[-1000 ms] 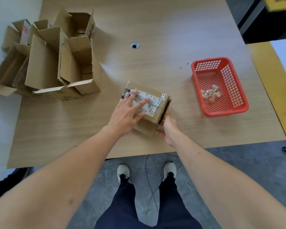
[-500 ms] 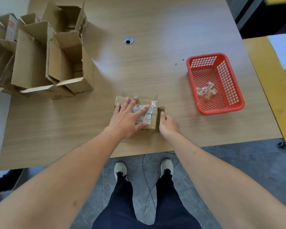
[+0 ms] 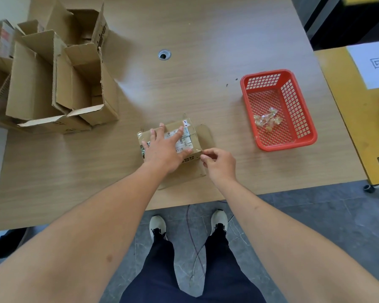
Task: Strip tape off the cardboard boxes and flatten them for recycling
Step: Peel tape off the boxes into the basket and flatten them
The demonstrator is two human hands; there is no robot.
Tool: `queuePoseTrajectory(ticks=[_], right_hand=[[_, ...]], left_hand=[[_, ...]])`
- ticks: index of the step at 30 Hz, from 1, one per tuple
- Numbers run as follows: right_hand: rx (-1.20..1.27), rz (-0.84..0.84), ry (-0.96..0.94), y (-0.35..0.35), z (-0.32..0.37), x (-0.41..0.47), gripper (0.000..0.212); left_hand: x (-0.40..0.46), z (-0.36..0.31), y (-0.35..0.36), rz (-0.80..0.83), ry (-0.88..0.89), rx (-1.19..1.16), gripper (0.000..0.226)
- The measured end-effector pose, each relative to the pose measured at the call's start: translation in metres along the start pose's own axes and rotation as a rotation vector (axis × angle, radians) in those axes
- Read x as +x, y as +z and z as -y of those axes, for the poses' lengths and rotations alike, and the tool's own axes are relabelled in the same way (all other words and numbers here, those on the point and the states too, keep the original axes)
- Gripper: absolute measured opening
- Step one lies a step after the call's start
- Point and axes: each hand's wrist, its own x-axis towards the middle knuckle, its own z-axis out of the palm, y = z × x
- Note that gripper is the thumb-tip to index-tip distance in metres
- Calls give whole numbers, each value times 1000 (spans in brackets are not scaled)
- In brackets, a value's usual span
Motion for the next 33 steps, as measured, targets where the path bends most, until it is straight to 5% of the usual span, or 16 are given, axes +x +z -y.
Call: queuePoseTrajectory(ticks=[4,14,33], right_hand=[[-7,-39,28,4,4,9,23],[-484,31,-158,2,13,8,17],[-394,-5,-474,-12,41,19,14]], left_hand=[[0,-1,-2,20,0,-3,90],[-1,0,-3,6,-7,-20,89],[0,-1,-5,14,-2,-53,88]])
